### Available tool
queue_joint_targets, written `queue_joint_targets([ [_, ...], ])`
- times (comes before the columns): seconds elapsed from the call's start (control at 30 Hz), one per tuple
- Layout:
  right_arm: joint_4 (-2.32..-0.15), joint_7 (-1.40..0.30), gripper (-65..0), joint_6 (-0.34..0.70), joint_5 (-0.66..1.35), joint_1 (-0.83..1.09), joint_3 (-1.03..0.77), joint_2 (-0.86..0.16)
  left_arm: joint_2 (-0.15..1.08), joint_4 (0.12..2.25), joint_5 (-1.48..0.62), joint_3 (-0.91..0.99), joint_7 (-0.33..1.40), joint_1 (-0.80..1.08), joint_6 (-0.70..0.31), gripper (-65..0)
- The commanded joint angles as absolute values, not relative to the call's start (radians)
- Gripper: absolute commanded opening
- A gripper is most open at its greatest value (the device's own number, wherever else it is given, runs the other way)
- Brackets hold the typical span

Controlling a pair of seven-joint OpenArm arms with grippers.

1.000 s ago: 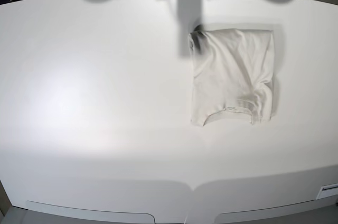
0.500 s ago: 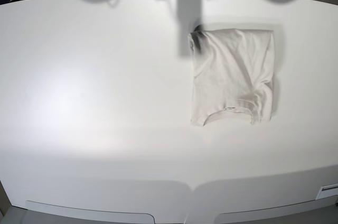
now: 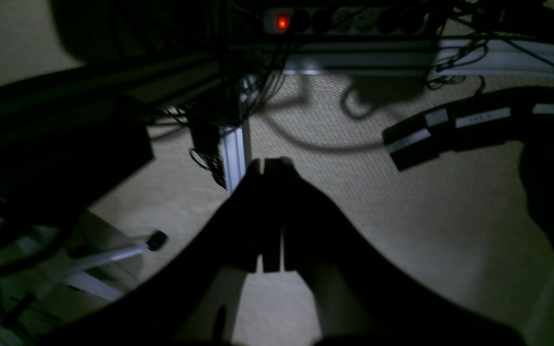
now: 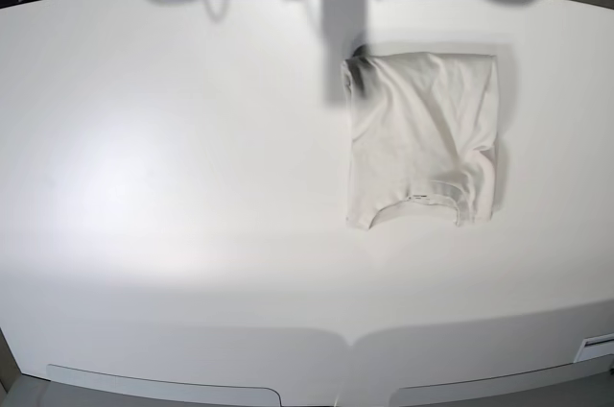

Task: Fold the T-shirt properly

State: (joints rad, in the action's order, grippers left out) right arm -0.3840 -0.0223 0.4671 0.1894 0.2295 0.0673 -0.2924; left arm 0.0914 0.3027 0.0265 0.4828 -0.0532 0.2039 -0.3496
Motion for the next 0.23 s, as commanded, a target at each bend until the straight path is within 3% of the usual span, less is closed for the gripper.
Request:
queue_joint_targets([
  [0.0, -0.385, -0.008, -65.0, 0.47, 0.194, 0.233, 0.067, -0.305, 0.1, 0.307, 0.027, 0.484, -0.076, 0.21, -0.348, -65.0],
  [0.2, -0.385, -0.025, -65.0, 0.47, 0.194, 0.234, 0.067, -0.304, 0.1, 0.307, 0.026, 0.484, -0.08, 0.21, -0.349, -65.0],
])
